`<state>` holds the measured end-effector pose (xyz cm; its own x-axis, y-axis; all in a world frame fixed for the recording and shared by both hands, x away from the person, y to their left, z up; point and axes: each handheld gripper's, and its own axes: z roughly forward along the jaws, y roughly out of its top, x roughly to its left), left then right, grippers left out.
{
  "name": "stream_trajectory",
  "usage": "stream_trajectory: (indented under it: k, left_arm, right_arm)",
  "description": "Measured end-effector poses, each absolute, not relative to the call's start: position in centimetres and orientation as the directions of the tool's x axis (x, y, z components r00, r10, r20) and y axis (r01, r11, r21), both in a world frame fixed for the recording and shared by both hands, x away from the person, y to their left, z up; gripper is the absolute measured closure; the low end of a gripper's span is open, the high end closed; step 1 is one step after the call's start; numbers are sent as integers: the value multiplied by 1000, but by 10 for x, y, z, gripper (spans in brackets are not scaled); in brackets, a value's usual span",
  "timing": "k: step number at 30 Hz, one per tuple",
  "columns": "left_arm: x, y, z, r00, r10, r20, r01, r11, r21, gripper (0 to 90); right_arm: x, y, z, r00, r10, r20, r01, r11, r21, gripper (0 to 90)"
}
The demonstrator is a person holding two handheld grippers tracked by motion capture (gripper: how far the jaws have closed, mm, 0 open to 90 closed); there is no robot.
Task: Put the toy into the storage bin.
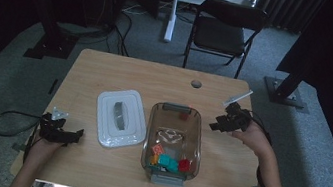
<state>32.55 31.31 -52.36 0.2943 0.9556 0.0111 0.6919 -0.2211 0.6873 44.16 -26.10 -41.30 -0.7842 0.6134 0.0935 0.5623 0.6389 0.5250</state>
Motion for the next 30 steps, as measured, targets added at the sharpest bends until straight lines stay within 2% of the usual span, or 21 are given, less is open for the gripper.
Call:
stream_trajectory:
  k: [17,30]
  left_arm:
    - [326,313,-524,296,955,10,691,-222,688,26]
    - [326,313,-524,296,955,10,691,-221,688,27]
  right_arm:
    - [512,-234,-446,-730,677,96,618,594,515,494]
    - [545,-187,-468,-744,666,52,609,645,462,493]
